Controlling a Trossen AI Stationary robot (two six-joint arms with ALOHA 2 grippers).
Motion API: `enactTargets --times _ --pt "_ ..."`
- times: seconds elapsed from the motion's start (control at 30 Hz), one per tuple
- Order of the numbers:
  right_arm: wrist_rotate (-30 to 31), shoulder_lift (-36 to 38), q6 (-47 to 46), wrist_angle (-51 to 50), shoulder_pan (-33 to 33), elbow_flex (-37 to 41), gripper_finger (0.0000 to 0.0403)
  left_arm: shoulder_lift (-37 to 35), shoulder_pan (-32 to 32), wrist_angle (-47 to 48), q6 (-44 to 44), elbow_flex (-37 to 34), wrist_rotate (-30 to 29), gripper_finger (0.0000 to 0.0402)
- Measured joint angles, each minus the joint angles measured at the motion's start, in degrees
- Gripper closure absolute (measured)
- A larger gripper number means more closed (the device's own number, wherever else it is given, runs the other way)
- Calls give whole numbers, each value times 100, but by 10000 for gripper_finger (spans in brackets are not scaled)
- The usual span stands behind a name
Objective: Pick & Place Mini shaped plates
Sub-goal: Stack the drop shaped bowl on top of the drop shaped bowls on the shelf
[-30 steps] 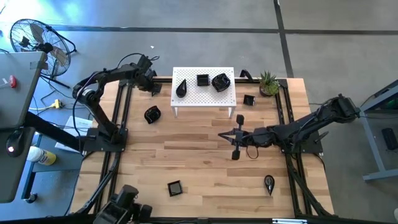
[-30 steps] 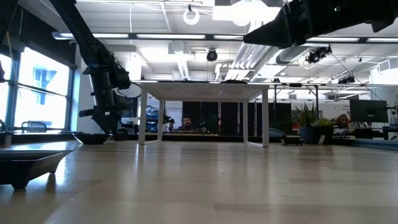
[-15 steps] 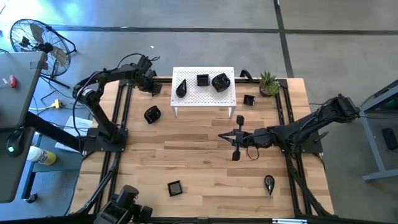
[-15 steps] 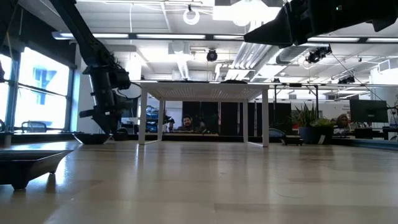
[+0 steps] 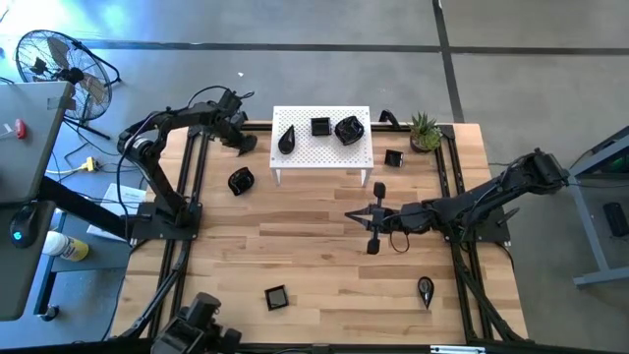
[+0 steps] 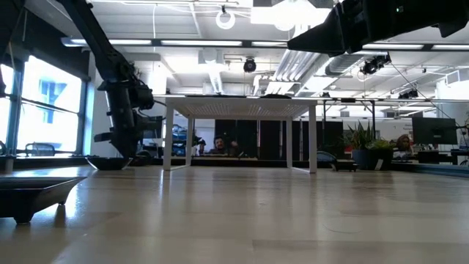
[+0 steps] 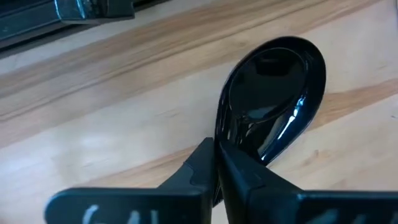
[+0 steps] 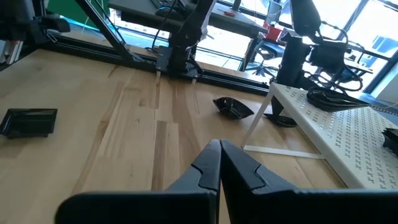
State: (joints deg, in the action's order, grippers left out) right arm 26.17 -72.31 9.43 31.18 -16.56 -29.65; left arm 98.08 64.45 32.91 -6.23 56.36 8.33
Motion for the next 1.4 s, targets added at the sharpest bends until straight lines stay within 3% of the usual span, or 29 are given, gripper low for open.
enactTargets --times 0.43,0.83,0.97,1.13,1.23,1.4 --pt "-2 -2 0 -2 0 0 402 -670 4 89 502 0 -104 401" --pt "-1 -2 -20 -2 0 0 402 -2635 -392 1730 1789 0 -11 401" --pt "-2 0 -20 -2 0 0 402 -3572 -1063 2095 2034 0 49 401" --pt "-1 -2 -2 -2 0 0 402 -4319 -2438 2273 1942 0 389 401" --pt "0 -2 -2 -2 0 0 402 -4437 -3453 2271 1732 0 277 401" --pt "0 -2 -2 -2 0 -1 402 -4211 -5114 2089 1503 0 -431 401"
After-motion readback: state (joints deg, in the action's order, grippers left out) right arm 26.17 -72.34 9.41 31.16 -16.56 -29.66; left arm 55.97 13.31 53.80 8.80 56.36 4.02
